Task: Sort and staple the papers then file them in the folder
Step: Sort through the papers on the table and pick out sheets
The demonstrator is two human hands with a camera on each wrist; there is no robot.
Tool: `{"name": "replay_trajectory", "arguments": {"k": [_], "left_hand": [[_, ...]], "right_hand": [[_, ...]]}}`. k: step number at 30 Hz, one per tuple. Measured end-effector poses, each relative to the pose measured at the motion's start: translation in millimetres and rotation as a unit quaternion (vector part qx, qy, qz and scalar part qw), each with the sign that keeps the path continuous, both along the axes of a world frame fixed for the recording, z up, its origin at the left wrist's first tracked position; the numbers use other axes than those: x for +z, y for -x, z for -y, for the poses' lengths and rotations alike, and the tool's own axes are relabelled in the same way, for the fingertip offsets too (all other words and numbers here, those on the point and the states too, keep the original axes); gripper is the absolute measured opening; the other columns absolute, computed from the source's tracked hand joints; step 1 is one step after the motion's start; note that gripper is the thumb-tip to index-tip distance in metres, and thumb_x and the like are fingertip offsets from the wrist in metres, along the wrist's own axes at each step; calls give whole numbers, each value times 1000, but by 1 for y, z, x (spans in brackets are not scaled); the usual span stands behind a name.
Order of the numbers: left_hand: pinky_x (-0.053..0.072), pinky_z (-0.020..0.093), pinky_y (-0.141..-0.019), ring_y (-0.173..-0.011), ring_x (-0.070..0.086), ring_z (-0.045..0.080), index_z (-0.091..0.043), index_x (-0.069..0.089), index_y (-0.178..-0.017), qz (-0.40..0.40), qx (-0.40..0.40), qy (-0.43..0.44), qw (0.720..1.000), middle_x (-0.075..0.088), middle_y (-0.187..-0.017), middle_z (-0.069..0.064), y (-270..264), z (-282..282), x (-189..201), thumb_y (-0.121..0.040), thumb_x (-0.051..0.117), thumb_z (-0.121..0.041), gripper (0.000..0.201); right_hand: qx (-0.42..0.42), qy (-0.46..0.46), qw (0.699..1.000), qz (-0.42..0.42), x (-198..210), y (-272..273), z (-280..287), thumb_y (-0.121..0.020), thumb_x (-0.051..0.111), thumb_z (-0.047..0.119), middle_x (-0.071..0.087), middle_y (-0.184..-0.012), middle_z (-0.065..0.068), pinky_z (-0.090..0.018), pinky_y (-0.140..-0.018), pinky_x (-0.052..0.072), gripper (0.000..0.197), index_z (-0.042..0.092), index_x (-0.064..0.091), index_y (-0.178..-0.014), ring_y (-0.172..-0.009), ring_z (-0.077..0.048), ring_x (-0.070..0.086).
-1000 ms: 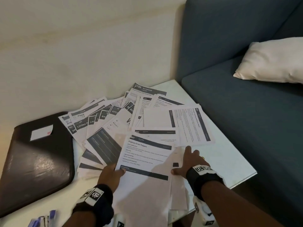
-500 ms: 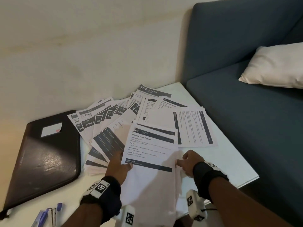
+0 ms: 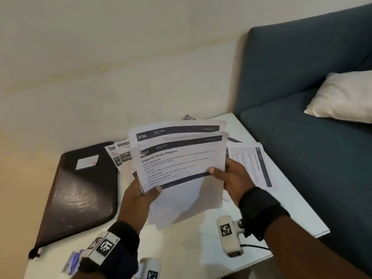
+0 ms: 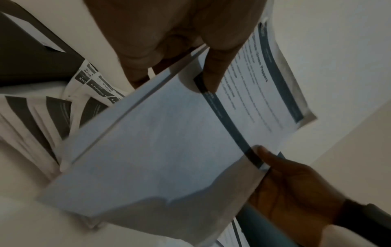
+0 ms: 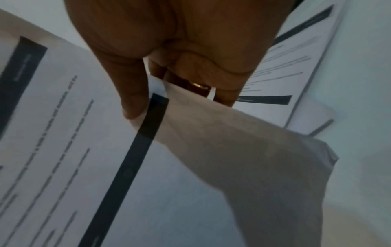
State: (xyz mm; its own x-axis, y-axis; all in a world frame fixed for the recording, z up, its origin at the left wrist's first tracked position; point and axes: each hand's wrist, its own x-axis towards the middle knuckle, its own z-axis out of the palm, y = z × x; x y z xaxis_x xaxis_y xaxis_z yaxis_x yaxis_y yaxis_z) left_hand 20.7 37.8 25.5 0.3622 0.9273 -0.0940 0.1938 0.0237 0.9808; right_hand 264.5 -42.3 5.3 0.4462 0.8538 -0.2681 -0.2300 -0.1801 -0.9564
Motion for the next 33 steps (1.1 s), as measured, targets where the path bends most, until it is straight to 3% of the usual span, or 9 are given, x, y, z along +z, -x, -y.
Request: {"name": "replay_trajectory", "arguments": {"k": [2,4,9,15,20,25,27,30,33], "left_hand": [[53,27,-80,-102,65,14,-27,64,-112,11,1,6,1000,72,-107,-9,1,-2,-1,-93,65,-10,26],[53,38,-90,-107,66,17,-27,65,-117,16,1,20,1000,72,-112,-7,2,-4,-1,-86,70,-23,31],[50,51,-99,-106,67,18,-21,66,-118,14,-25,69,997,73,-112,-2,3,-3,-16,-74,70,-24,44],[51,43,-97,-105,66,16,-22,69,-109,-16,-48,96,994,74,-108,-4,0,1,-30,-76,66,-26,33],[51,23,-84,-101,66,11,-24,68,-103,-55,-53,112,991,74,-103,-5,-1,6,-43,-92,64,-5,22],[50,17,-73,-89,69,5,-25,69,-98,-47,-26,117,992,76,-93,-8,-9,12,-48,-92,64,-5,21],[51,18,-69,-85,70,6,-20,70,-99,-30,1,127,991,76,-91,-7,-12,12,-48,-92,65,-5,18],[52,27,-68,-90,69,19,-15,69,-102,-14,34,149,988,75,-96,1,-13,12,-48,-92,65,-7,14],[49,27,-68,-89,68,21,-17,68,-96,-31,55,127,990,73,-94,0,-10,0,-51,-92,65,-8,11]], "right_hand": [[14,-8,999,33,5,4,2,-87,70,14,73,-111,-2,-49,-91,54,29,16,66,-116,-103,-27,68],[21,-16,998,54,6,7,6,-85,72,9,73,-111,-3,-49,-91,55,34,14,64,-118,-102,-24,69],[55,3,994,89,-6,10,17,-82,71,-2,74,-110,-1,-43,-95,53,40,19,66,-116,-104,-19,68],[65,80,988,119,-31,13,17,-86,70,13,71,-111,-3,-56,-99,48,28,24,69,-112,-108,-30,62],[79,122,982,122,-42,18,19,-89,68,11,70,-108,-7,-54,-99,49,22,25,67,-106,-105,-30,61],[34,134,985,104,-45,18,16,-88,69,13,73,-102,-7,-50,-96,50,13,26,69,-92,-99,-28,66],[20,125,988,90,-44,17,13,-88,69,16,73,-103,-5,-48,-97,50,10,24,71,-95,-101,-27,66],[36,115,989,80,-45,19,8,-90,68,22,74,-102,-5,-46,-95,52,17,16,73,-105,-100,-26,67],[34,128,986,103,-46,17,-2,-98,48,49,73,-100,-7,-37,-85,55,44,13,71,-105,-93,-24,67]]}}
